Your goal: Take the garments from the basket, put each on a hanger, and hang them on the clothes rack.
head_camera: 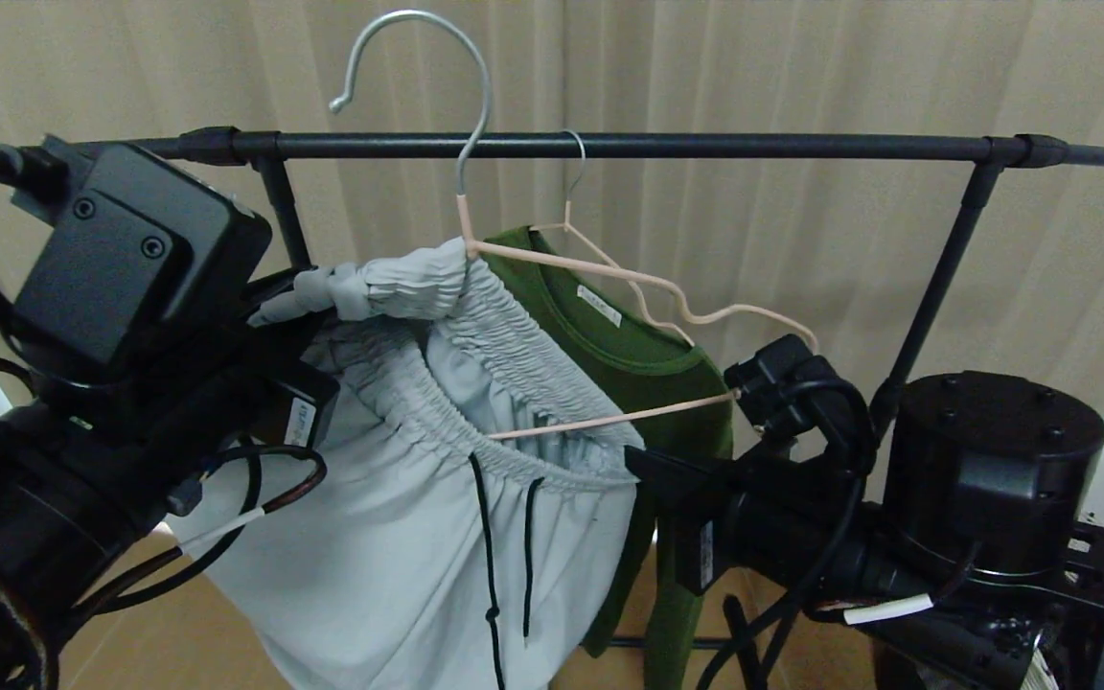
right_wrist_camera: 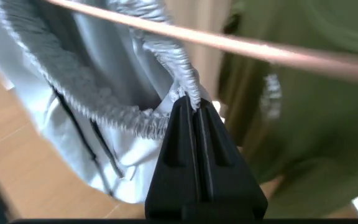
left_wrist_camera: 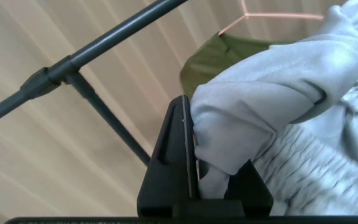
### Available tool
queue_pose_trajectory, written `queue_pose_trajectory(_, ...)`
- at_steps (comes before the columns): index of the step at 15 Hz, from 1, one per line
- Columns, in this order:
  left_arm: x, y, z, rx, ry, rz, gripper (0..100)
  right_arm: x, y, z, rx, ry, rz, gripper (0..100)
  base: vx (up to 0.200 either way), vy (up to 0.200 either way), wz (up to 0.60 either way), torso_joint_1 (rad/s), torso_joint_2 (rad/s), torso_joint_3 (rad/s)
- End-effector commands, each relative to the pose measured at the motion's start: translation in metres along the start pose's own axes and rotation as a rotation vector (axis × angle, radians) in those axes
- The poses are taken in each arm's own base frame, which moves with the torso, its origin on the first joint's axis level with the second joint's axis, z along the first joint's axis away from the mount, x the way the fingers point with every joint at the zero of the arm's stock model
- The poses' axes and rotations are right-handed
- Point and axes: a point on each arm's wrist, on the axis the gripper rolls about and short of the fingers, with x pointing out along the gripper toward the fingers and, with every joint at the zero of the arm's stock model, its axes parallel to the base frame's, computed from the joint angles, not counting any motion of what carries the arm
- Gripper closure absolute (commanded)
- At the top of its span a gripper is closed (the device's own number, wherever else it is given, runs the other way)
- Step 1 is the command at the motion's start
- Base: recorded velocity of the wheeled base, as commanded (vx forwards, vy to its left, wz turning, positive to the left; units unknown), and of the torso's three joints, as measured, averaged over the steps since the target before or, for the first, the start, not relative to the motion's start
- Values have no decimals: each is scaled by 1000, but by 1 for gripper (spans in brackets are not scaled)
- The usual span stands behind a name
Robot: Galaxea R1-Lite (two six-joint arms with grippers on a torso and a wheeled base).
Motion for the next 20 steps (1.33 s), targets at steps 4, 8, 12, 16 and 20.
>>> queue_pose_trajectory(4,4,4,-8,39,35,28,100,-12,-24,11,24,-46,-78,100,0,0,0,0,0,0)
queue_pose_trajectory(8,7,12,-16,69,69,67,100,-14,-37,9,33,-41,-125,100,0,0,0,0,0,0)
queue_pose_trajectory(12,6,14,-23,83,96,80,100,-13,-46,10,39,-44,-158,100,0,0,0,0,0,0)
queue_pose_trajectory(16,5,19,-32,95,130,102,100,-14,-56,13,45,-56,-191,100,0,0,0,0,0,0)
queue_pose_trajectory(20,5,21,-42,134,167,112,100,-14,-58,18,46,-70,-194,100,0,0,0,0,0,0)
